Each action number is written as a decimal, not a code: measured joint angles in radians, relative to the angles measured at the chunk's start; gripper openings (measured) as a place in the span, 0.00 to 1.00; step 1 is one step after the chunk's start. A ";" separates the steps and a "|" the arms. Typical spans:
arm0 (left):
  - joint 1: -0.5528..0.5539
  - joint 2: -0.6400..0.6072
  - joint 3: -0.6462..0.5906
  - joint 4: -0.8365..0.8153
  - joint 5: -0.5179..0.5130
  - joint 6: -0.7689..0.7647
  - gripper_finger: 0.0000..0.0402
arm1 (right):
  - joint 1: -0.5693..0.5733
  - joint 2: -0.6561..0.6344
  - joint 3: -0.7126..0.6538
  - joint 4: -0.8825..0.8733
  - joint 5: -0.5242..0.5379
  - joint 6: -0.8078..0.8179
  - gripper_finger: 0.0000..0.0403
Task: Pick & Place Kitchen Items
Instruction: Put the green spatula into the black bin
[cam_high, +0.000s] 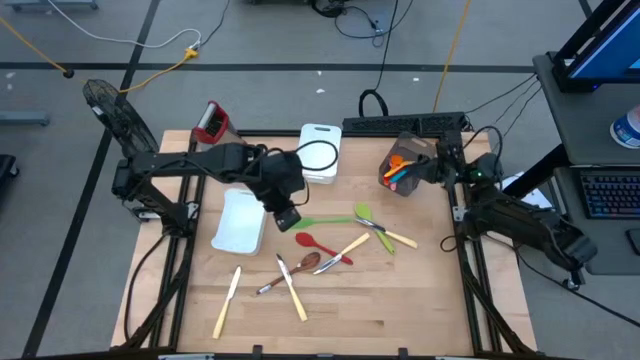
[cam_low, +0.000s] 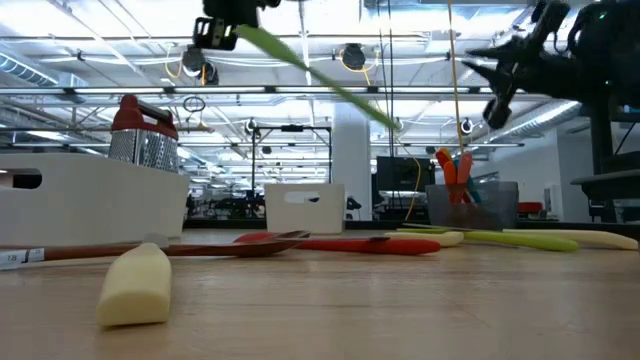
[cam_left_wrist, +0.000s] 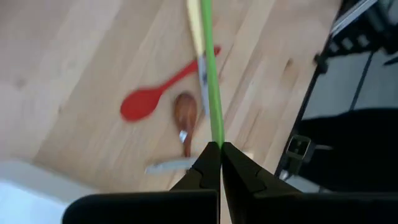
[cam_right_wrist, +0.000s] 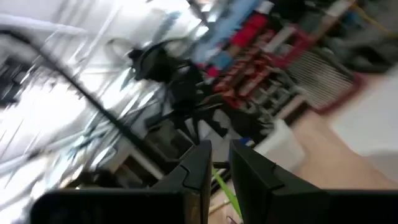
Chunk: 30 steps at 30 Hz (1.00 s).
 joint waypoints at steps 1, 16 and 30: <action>0.000 0.000 0.006 0.018 -0.011 0.000 0.00 | 0.032 0.000 0.003 0.023 0.016 -0.023 0.14; -0.010 0.001 0.008 0.160 -0.122 0.007 0.00 | 0.382 0.011 0.474 -0.813 0.124 -0.902 0.23; -0.010 0.001 0.008 0.169 -0.169 0.015 0.00 | 0.757 0.152 0.638 -1.224 0.684 -1.497 0.52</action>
